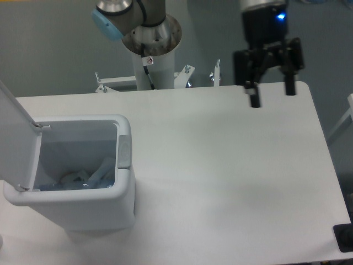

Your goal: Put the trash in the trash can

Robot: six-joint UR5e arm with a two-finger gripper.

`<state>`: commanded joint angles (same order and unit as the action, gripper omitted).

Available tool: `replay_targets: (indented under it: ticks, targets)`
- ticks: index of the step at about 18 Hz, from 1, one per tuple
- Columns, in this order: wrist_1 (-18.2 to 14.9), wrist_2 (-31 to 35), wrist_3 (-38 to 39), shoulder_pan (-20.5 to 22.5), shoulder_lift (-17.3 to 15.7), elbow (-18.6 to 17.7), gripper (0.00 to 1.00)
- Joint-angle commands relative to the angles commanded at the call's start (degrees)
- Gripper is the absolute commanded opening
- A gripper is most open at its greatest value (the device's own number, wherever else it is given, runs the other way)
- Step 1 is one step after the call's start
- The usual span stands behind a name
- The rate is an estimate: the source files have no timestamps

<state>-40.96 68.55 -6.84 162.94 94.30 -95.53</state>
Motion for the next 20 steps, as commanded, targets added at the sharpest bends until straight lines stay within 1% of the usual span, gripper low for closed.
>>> replay_targets:
  ticks: [1,2,3,5,8,10,12,13,14,15,20]
  targets:
    - [0.1,0.3,-3.8,0.4,1.0,-1.1,1.00]
    - [0.0,1.5,-8.8,0.5,1.7,-1.4,1.00]
    - [-0.3,5.5,-14.1,0.3,1.8,-1.7,1.00]
    - [-0.4,10.8,-17.8,-0.2,1.5,-2.3,1.00]
    - [-2.2,15.7,-25.5,-1.1,0.7,-2.6,1.00]
    - [-5.6,19.1,-31.6,-3.1,-0.3,-2.6,1.00]
    - [-10.5,24.0,-39.3,-4.4,-0.6,-1.9,1.00]
    - [-12.0,25.4,-42.6,-5.2,-0.9,-1.9,1.00]
    - [-12.8,26.2,-44.7,-5.6,-0.9,-1.6,1.00]
    - [-12.9,26.5,-45.1,-5.7,-1.0,-1.2,1.00]
    - [-12.8,26.5,-45.2,-5.7,-1.1,-0.6,1.00]
